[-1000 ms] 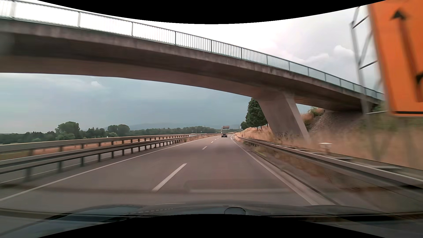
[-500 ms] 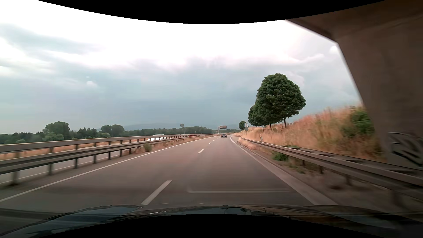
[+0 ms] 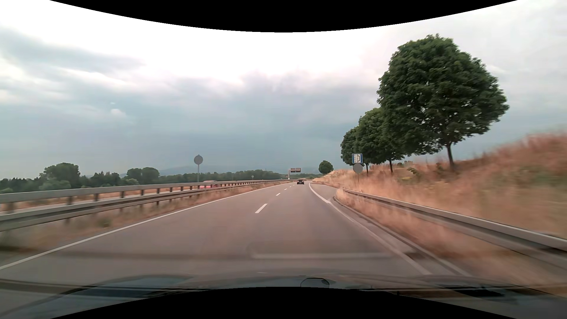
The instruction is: Follow the waypoints while adhering to traffic rules and regulations
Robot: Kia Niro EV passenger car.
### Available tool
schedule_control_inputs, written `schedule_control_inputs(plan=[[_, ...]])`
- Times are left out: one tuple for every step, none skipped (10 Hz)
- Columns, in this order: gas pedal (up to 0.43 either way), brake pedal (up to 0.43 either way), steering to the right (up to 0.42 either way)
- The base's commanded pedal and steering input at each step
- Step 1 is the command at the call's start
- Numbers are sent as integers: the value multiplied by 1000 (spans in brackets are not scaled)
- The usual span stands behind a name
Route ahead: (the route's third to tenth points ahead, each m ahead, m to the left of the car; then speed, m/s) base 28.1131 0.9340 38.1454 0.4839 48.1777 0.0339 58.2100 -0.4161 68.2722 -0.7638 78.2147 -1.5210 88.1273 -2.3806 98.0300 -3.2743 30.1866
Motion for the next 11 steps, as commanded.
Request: schedule_control_inputs(plan=[[280,0,6],[280,0,6],[280,0,6],[280,0,6],[280,0,6],[280,0,6],[280,0,6],[280,0,6],[280,0,6],[280,0,6],[280,0,7]])
